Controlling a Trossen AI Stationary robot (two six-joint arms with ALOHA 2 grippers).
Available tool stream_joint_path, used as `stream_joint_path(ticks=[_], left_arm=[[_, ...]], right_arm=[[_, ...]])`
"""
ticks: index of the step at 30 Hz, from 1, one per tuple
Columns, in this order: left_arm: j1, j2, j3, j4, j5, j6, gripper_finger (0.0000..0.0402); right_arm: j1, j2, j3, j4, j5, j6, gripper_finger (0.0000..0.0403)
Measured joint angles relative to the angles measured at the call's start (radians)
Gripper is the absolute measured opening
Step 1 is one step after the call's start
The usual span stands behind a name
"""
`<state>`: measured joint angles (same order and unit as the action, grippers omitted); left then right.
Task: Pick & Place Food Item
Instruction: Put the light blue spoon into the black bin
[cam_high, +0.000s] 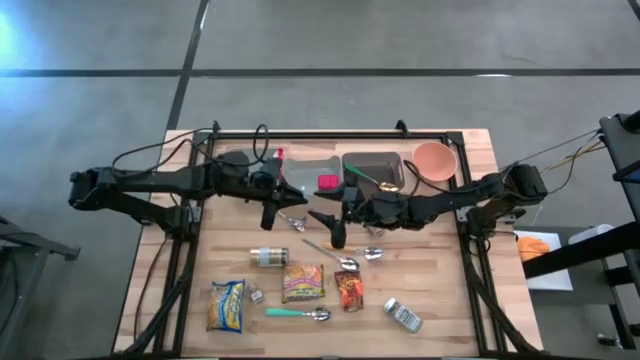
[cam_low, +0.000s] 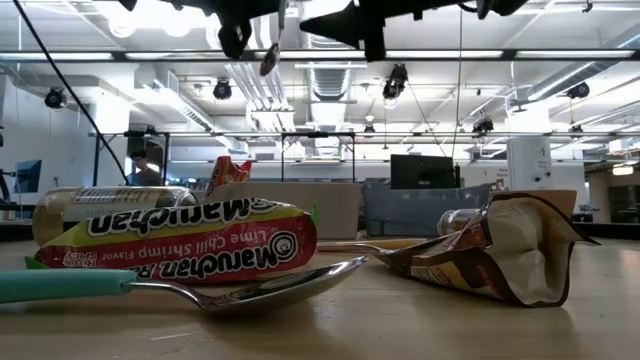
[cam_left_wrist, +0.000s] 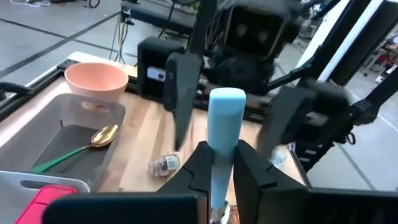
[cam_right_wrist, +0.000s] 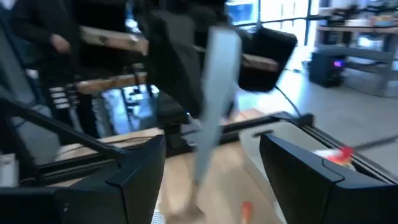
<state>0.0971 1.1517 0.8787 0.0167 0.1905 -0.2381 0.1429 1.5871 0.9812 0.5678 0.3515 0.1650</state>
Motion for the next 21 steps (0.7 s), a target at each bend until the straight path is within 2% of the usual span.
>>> stream_joint_path(ticks=[11, 21], left_arm=[[0.000, 0.023, 0.000, 0.070, 0.066, 0.003, 0.0029], [0.000, 0.023, 0.000, 0.105, 0.072, 0.003, 0.0029]], right_arm=[[-0.010, 0.000, 0.007, -0.013, -0.012, -0.012, 0.0258], [-0.017, 0.001, 0.006, -0.011, -0.022, -0.039, 0.0257]])
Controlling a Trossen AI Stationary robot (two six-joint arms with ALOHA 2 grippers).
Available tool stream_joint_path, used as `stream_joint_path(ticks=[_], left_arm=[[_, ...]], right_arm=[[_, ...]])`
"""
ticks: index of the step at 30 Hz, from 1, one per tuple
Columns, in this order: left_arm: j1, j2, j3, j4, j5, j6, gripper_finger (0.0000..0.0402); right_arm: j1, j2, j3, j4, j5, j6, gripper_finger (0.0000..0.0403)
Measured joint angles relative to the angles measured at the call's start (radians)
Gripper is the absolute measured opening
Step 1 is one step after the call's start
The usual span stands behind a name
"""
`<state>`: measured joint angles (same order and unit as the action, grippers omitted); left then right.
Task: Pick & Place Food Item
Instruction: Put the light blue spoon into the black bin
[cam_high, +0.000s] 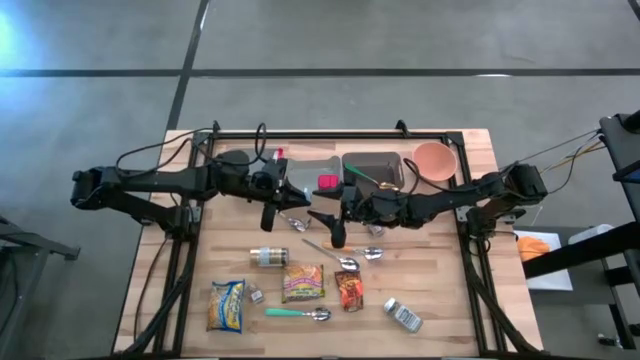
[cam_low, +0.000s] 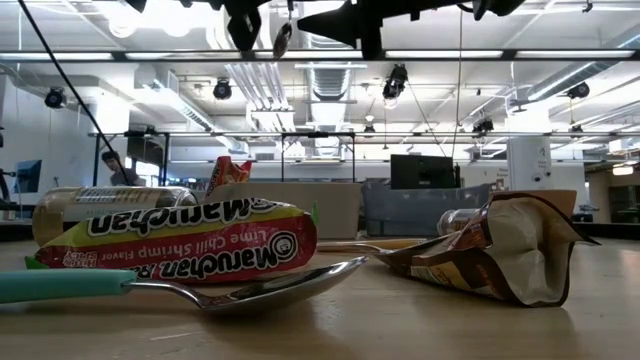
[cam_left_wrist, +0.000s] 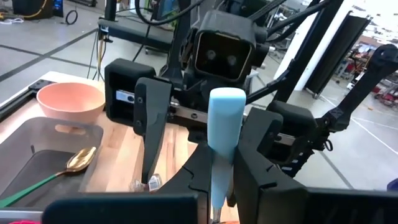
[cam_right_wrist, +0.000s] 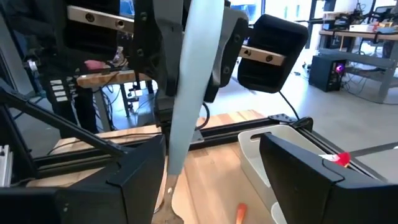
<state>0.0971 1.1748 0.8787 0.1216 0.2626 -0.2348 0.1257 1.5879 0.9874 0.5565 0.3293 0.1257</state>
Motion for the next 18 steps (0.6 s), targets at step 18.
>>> stream_joint_path(ticks=[18], left_arm=[[0.000, 0.051, 0.001, 0.065, 0.004, 0.000, 0.0029]], right_arm=[[-0.001, 0.000, 0.013, -0.009, -0.042, -0.025, 0.0172]])
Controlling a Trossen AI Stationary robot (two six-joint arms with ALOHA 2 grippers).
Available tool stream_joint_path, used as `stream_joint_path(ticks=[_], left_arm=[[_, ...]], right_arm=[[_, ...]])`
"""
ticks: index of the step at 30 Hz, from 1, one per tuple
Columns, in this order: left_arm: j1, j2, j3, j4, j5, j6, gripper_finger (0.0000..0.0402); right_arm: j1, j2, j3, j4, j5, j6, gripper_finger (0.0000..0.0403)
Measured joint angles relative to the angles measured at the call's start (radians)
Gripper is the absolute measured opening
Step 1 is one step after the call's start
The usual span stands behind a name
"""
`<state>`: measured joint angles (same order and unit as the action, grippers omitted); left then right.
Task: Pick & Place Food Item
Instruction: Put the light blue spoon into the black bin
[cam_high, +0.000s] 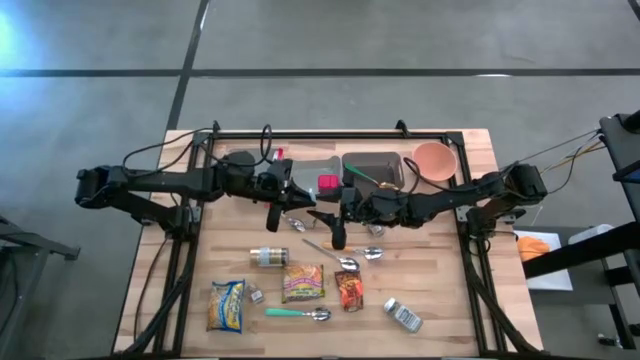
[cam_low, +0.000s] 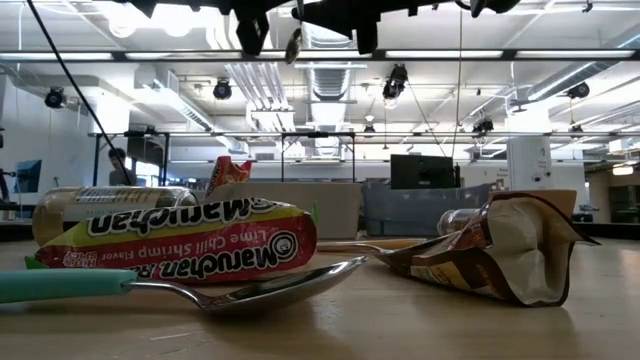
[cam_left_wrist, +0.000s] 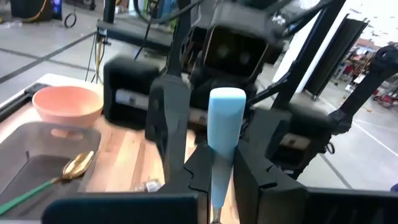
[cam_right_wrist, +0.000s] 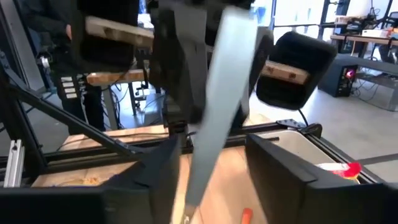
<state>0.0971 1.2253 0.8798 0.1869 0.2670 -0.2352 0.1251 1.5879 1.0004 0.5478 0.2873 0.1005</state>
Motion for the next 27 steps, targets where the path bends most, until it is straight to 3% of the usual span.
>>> stream_joint_path(ticks=[8, 13, 21, 27], left_arm=[[0.001, -0.001, 0.004, 0.000, 0.014, 0.016, 0.0029], [0.001, -0.002, 0.004, -0.005, 0.016, 0.012, 0.0034], [0.000, -0.003, 0.004, -0.003, 0.018, -0.028, 0.0179], [0.002, -0.024, 0.004, -0.041, -0.020, -0.035, 0.0250]], right_arm=[[-0.001, 0.000, -0.001, -0.018, -0.004, 0.000, 0.0032], [-0.001, 0.000, -0.001, -0.028, -0.004, 0.001, 0.0031], [-0.007, 0.000, 0.018, -0.151, 0.008, -0.018, 0.0031], [-0.017, -0.002, 0.130, -0.421, 0.109, -0.030, 0.0031]])
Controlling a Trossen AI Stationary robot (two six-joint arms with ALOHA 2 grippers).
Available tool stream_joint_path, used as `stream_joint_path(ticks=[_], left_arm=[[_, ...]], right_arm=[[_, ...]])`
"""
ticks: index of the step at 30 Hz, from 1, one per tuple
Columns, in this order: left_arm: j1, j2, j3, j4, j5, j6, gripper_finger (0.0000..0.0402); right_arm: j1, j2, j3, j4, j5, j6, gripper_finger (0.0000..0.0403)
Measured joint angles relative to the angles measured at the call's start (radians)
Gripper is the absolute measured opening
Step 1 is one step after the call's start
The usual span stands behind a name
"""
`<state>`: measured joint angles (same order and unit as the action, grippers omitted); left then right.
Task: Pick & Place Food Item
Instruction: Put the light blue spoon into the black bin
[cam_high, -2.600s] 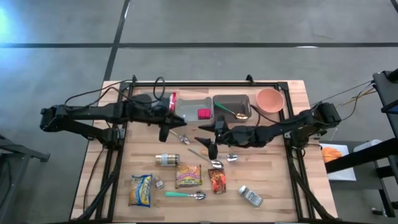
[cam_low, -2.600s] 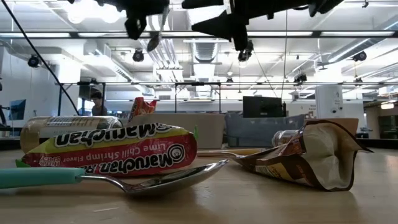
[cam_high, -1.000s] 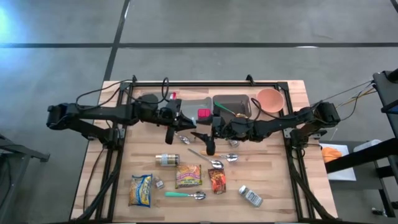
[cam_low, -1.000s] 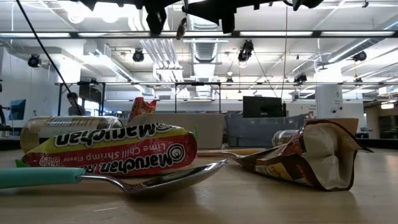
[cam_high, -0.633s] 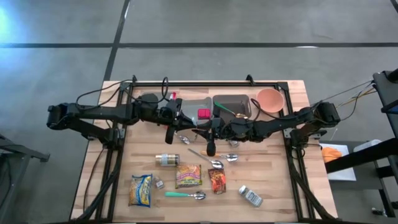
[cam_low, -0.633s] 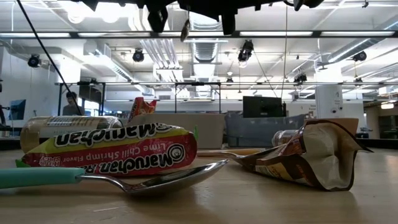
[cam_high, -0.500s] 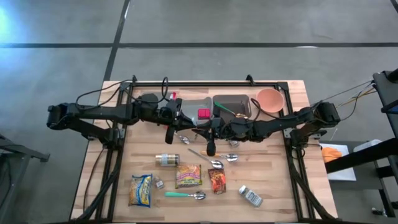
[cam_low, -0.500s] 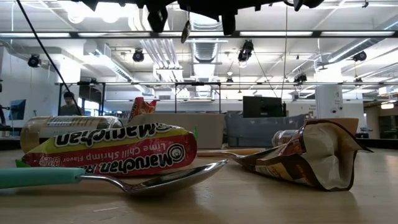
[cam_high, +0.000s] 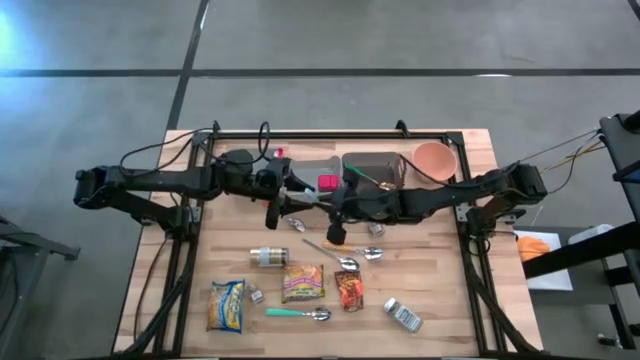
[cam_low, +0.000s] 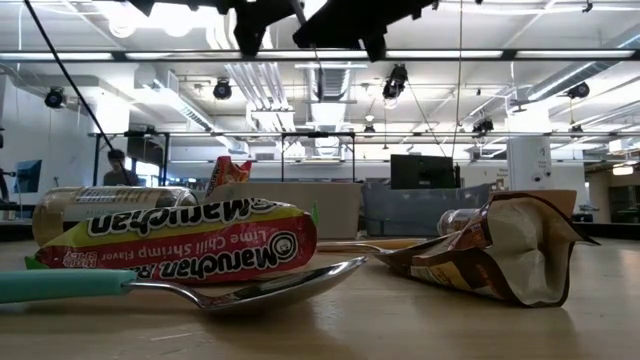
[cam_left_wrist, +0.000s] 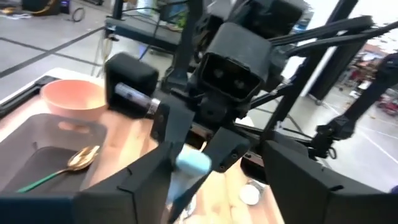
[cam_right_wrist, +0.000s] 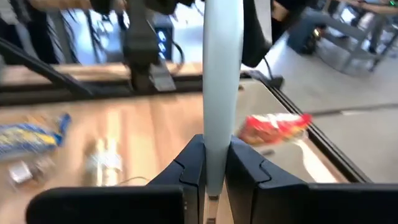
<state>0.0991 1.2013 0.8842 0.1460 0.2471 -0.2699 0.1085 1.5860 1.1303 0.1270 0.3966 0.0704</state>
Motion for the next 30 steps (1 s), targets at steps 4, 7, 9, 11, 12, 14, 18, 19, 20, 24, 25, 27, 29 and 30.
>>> stream_joint_path(ticks=[4, 7, 9, 11, 12, 14, 18, 19, 20, 24, 25, 27, 29, 30], left_arm=[[0.000, -0.033, -0.002, -0.103, -0.091, 0.000, 0.0266], [0.000, -0.048, -0.008, -0.169, -0.122, 0.000, 0.0268], [0.000, -0.054, -0.008, -0.188, -0.125, 0.000, 0.0269], [0.000, -0.056, -0.008, -0.200, -0.125, 0.000, 0.0269], [0.000, -0.056, -0.008, -0.205, -0.125, 0.000, 0.0269], [0.000, -0.055, -0.008, -0.214, -0.125, 0.001, 0.0269], [0.001, -0.055, -0.008, -0.228, -0.125, 0.001, 0.0270], [0.001, -0.055, -0.008, -0.241, -0.125, 0.001, 0.0270], [0.001, -0.055, -0.008, -0.262, -0.125, 0.001, 0.0270], [0.001, -0.054, -0.008, -0.335, -0.132, 0.005, 0.0270], [0.001, -0.054, -0.008, -0.345, -0.141, 0.005, 0.0270], [0.001, -0.054, -0.008, -0.364, -0.153, 0.005, 0.0270], [0.001, -0.054, -0.008, -0.366, -0.155, 0.005, 0.0270], [0.001, -0.054, -0.008, -0.367, -0.155, 0.006, 0.0270]], right_arm=[[-0.016, -0.001, 0.095, -0.222, 0.063, 0.004, 0.0031], [-0.050, -0.006, 0.153, -0.424, 0.098, 0.055, 0.0031], [-0.084, -0.007, 0.185, -0.558, 0.099, 0.100, 0.0031], [-0.127, -0.007, 0.209, -0.684, 0.098, 0.143, 0.0031], [-0.151, -0.007, 0.220, -0.738, 0.097, 0.161, 0.0031], [-0.199, -0.007, 0.228, -0.808, 0.098, 0.185, 0.0031], [-0.292, -0.008, 0.236, -0.901, 0.085, 0.200, 0.0031], [-0.316, -0.008, 0.236, -0.910, 0.069, 0.200, 0.0031], [-0.340, -0.008, 0.234, -0.909, 0.048, 0.200, 0.0031], [-0.439, 0.001, 0.216, -0.908, -0.012, 0.196, 0.0031], [-0.462, 0.004, 0.207, -0.908, -0.027, 0.192, 0.0031], [-0.504, 0.013, 0.190, -0.906, -0.047, 0.174, 0.0031], [-0.539, 0.025, 0.167, -0.910, -0.070, 0.165, 0.0031], [-0.553, 0.034, 0.159, -0.910, -0.085, 0.161, 0.0031]])
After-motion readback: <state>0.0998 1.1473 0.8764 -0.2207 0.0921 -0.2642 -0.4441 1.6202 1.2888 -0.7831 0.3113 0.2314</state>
